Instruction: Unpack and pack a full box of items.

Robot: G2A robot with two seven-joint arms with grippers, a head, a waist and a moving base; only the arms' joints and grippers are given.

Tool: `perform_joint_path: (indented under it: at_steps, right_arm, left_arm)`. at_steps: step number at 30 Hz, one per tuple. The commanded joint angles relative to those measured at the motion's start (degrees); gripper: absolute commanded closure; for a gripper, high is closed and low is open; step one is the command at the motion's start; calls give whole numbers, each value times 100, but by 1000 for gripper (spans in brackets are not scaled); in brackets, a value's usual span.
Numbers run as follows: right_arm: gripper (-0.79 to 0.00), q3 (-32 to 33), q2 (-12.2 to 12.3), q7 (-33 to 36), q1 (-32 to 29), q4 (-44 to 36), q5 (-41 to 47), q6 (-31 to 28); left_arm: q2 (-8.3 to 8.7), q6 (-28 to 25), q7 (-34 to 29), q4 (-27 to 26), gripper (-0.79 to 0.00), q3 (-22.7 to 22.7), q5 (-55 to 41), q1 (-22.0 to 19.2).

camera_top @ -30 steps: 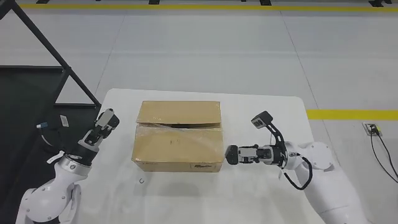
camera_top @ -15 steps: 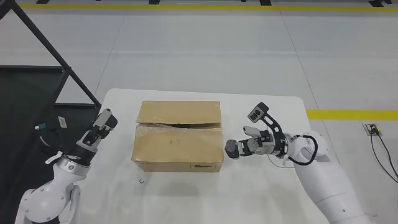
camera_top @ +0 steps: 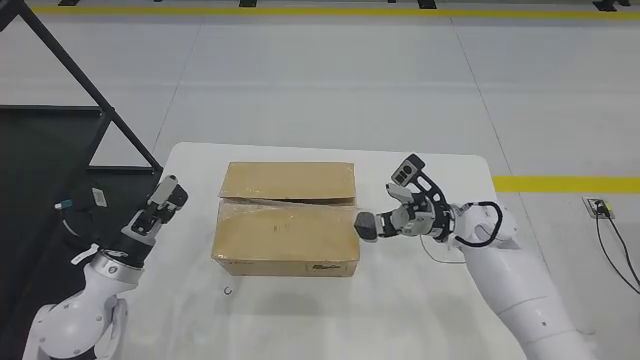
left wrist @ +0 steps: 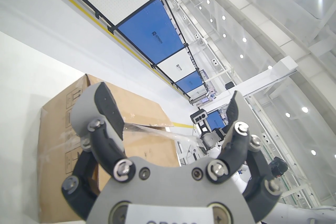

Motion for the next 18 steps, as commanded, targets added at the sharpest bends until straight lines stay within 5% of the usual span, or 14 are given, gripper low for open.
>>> perform_joint_path:
  at_steps: [1,18]
  right_arm:
    - [-785,-34,-40,-85,72,99,171,56]
    - [-785,-126,-309,-440,431,854,1003,105]
  left_arm:
    - [6,-14,6,11,-785,9,-8,0]
    - [41,-60,162,147,-785,236,139,60]
